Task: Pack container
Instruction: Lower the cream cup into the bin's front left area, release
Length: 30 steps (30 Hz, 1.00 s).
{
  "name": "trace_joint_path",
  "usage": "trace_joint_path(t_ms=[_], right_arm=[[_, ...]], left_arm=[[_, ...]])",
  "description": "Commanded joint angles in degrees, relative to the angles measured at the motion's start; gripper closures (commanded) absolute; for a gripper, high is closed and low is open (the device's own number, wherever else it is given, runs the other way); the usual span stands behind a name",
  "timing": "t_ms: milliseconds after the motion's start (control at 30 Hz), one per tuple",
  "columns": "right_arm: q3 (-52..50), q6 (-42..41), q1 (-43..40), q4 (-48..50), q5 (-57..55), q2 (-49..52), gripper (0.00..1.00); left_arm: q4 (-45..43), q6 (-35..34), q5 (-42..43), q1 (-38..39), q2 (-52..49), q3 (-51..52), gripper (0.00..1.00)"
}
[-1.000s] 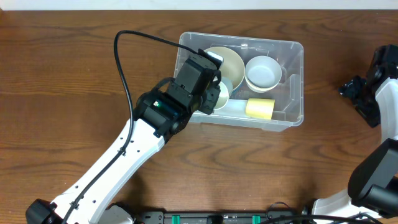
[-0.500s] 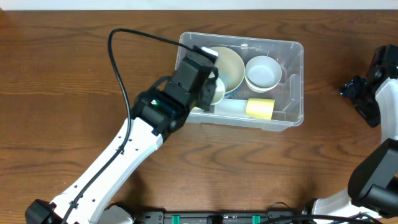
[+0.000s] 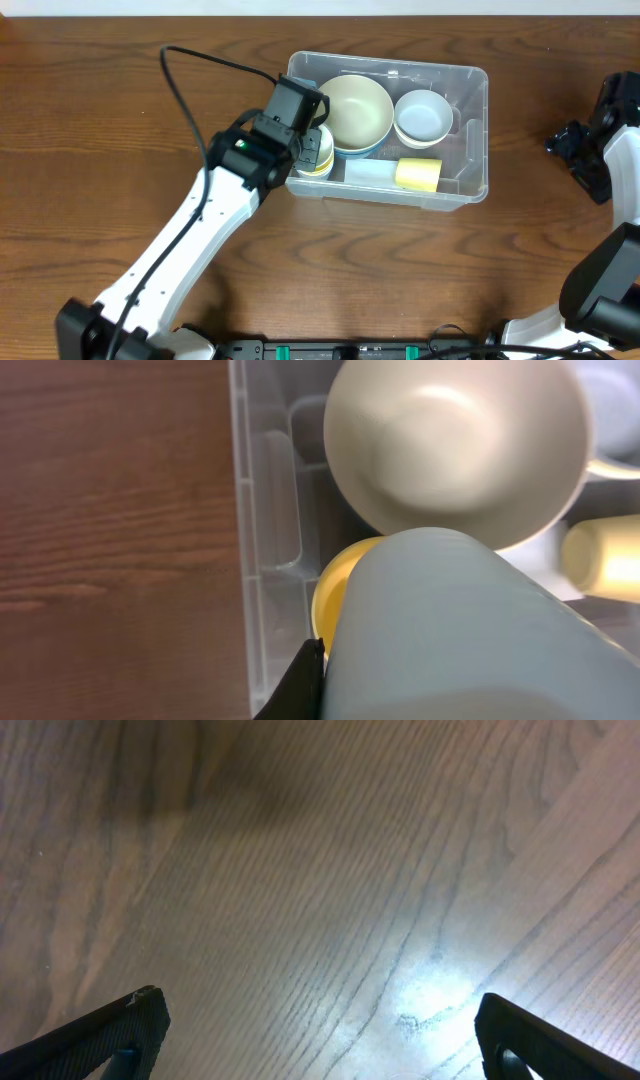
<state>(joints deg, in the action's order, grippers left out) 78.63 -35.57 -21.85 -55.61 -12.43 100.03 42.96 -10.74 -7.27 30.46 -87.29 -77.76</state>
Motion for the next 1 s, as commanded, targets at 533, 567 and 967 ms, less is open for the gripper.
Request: trace_joint_path(t_ms=[533,567,967], right_arm=[[-0.11,-0.81,-0.28,0.15,-0.42,0.17,0.01],[-0.11,-0.81,-0.28,0.17,-0.42,0.17,0.01],[-0.11,-0.83,-0.26,0.17,-0.42,0.17,0.01]], left_arm=[[0.59,-0.94,0.37,-0.31,-5.16,-0.48,0.93],[0.81,-0.94,0.37,-0.31,-5.16,-0.48,0.94],[2.60,-0.94,0.37,-0.28,-5.16,-0.48,0.15]])
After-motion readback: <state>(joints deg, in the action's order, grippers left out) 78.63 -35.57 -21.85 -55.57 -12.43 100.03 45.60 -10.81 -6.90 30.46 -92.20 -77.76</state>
